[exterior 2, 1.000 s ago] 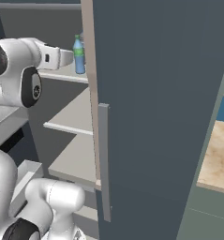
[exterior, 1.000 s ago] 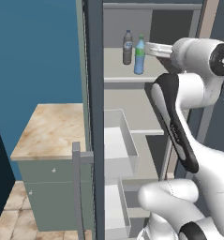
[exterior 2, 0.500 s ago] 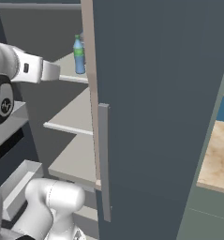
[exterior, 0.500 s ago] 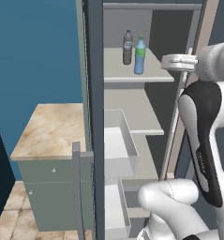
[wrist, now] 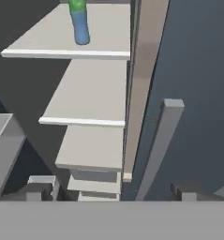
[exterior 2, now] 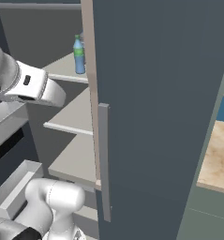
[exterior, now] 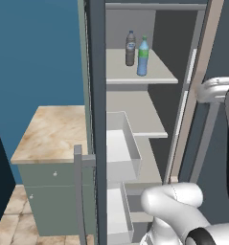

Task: Take the bottled waters from the counter and place them in the freezer to freeze. Close the freezer door after placing the bottles.

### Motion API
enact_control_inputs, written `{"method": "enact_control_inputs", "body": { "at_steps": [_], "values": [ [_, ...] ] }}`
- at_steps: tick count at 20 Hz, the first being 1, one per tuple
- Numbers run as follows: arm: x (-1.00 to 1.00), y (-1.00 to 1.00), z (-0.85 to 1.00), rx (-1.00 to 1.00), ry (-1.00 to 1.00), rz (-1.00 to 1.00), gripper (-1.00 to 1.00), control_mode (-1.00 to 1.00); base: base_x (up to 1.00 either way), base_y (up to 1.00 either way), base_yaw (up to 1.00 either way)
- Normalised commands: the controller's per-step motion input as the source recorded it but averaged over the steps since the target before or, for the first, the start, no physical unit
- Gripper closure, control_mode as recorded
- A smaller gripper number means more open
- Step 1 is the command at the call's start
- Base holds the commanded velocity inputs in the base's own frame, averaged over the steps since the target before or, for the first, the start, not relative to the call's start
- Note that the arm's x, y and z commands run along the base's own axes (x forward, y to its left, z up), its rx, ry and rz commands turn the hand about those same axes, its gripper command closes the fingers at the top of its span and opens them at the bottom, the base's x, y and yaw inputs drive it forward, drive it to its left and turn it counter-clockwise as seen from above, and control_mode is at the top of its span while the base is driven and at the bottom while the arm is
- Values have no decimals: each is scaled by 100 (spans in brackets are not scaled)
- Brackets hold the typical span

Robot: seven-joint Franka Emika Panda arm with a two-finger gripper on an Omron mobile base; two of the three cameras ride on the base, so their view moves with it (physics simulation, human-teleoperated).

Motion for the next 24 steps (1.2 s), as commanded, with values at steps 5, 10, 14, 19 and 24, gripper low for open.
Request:
{"method": "enact_control_inputs", "body": {
  "at_steps": [5,10,14,19,24],
  "values": [
    [-32,-37,-68,-13,34,-7,-100,-100,0,0,0],
    [-11,-2,-34,11,1,-1,-100,-100,0,0,0],
    [3,0,-27,13,10,-3,-100,-100,0,0,0],
    [1,0,-36,1,21,-2,-100,-100,0,0,0],
    [9,18,-40,-7,30,-3,-100,-100,0,0,0]
  ]
}}
